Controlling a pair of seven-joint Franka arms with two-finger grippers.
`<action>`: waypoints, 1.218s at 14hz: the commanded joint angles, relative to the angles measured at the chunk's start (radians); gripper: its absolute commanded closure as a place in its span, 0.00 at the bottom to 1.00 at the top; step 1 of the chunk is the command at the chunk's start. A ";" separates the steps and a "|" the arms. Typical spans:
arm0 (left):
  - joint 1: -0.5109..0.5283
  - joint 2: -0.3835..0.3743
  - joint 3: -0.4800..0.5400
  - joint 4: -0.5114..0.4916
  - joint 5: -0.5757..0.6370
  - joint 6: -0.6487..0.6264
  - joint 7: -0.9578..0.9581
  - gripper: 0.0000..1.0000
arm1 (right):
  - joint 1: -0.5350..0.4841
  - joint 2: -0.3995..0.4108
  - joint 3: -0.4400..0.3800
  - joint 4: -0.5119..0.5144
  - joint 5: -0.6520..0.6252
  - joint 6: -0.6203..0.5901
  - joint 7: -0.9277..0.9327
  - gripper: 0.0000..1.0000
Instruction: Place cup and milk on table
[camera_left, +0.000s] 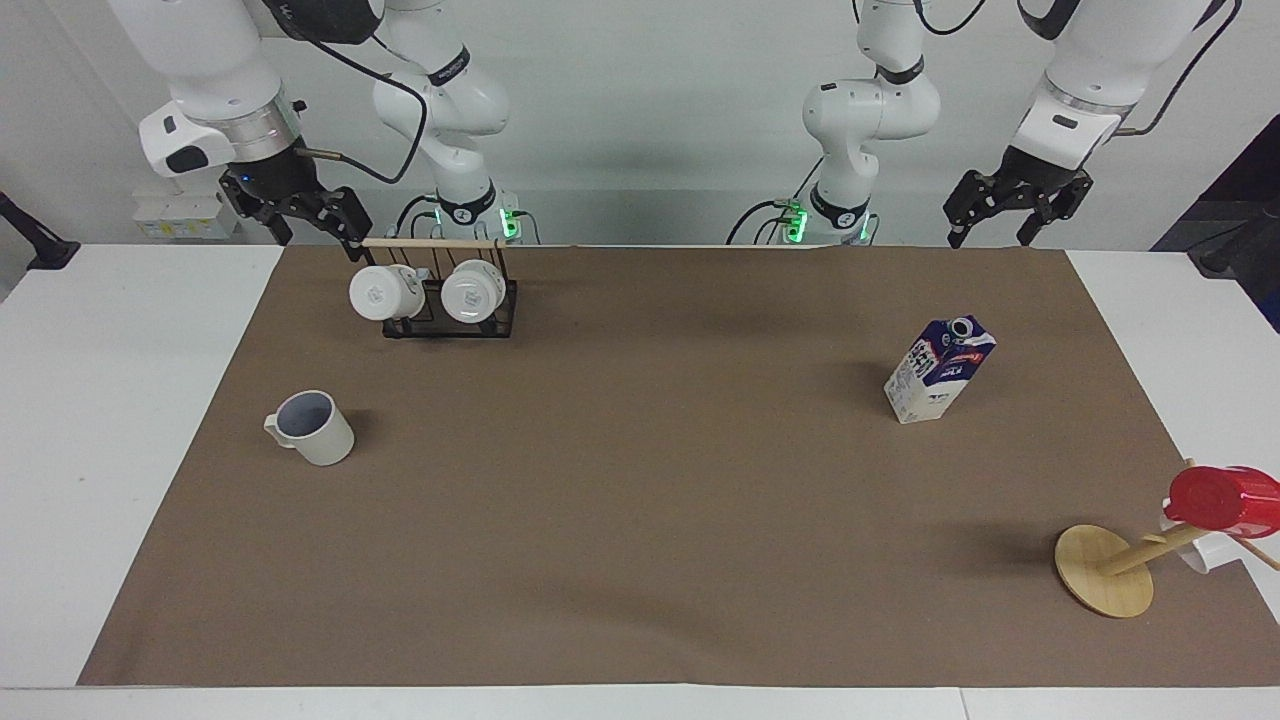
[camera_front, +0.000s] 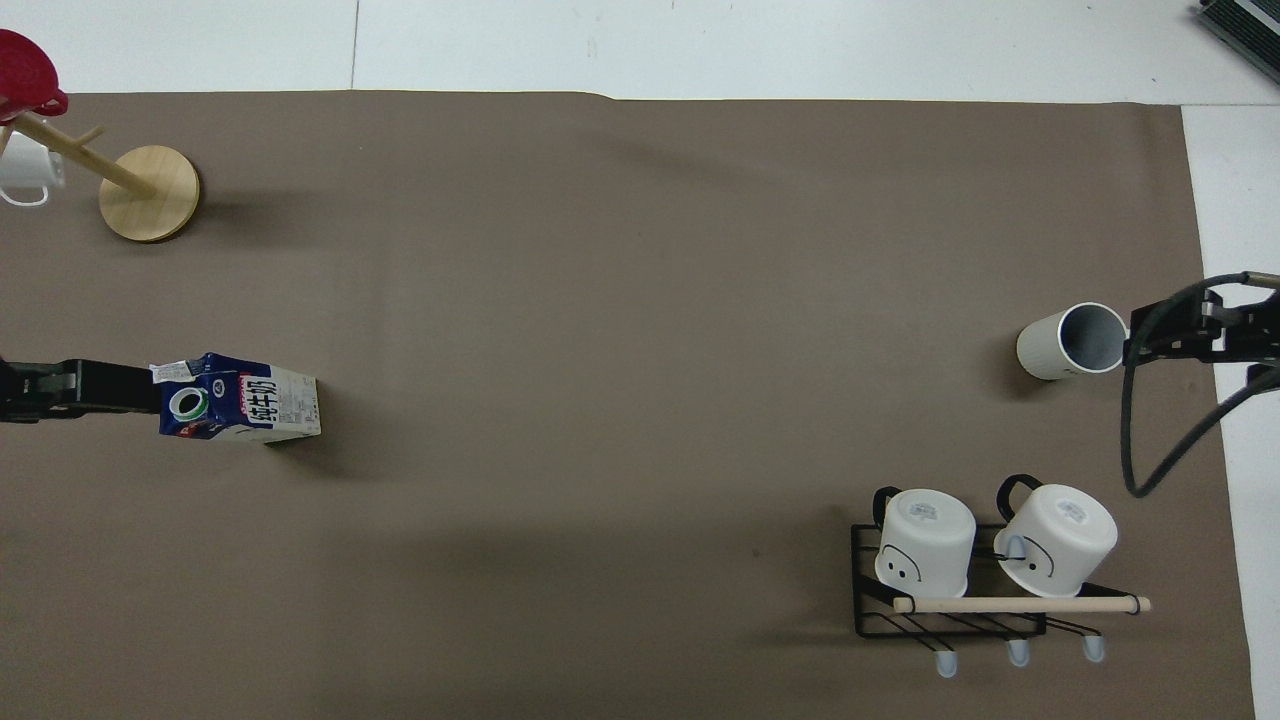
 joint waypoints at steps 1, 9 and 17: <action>-0.005 0.012 0.005 0.026 0.014 -0.025 -0.003 0.00 | -0.015 -0.019 0.004 -0.022 0.020 0.024 -0.022 0.00; -0.005 0.012 0.003 0.026 0.014 -0.025 -0.003 0.00 | -0.015 -0.015 0.004 -0.020 0.020 0.025 -0.034 0.00; -0.005 0.012 0.003 0.026 0.014 -0.025 -0.001 0.00 | -0.012 -0.014 0.004 -0.020 0.022 0.038 -0.030 0.00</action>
